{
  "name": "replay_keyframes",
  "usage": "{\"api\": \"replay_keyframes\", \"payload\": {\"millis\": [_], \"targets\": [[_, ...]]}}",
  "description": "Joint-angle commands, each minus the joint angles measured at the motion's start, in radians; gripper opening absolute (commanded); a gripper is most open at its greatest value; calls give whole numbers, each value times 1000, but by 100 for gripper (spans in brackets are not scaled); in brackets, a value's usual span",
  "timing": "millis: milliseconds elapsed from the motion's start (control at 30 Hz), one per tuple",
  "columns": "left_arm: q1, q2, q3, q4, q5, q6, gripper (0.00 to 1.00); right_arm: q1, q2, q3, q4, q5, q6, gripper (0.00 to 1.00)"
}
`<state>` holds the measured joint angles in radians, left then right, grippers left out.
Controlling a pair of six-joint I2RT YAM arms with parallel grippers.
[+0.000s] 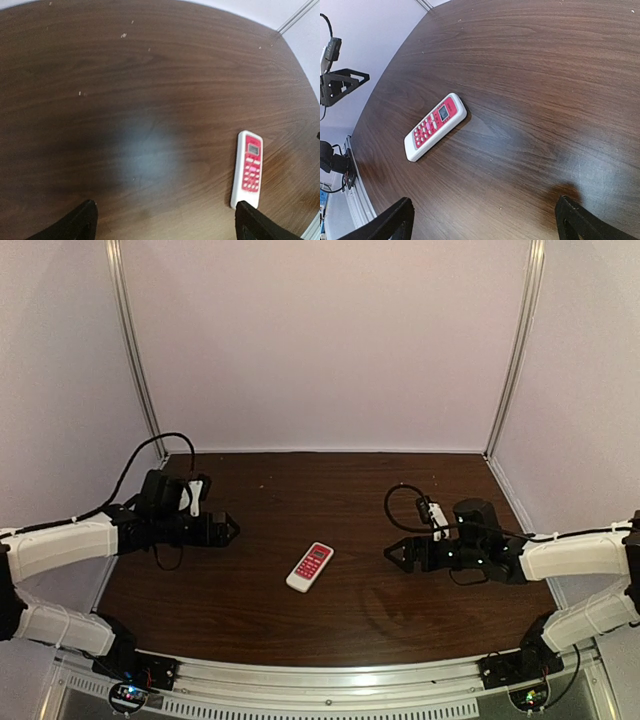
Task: Load the batteries into the remote control
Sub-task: Reset both arms
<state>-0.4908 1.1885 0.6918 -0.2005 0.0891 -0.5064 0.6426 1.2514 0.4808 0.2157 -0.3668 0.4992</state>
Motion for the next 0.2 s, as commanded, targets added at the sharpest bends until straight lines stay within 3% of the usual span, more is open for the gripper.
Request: {"api": "replay_keyframes", "payload": {"millis": [0,167], "targets": [[-2,-37,-84,48,-28,-36,97,-4,37,-49,126,24,35,100],[-2,-49,-97,72,-38,-22,97,-4,57,-54,150,18,37,100]]}}
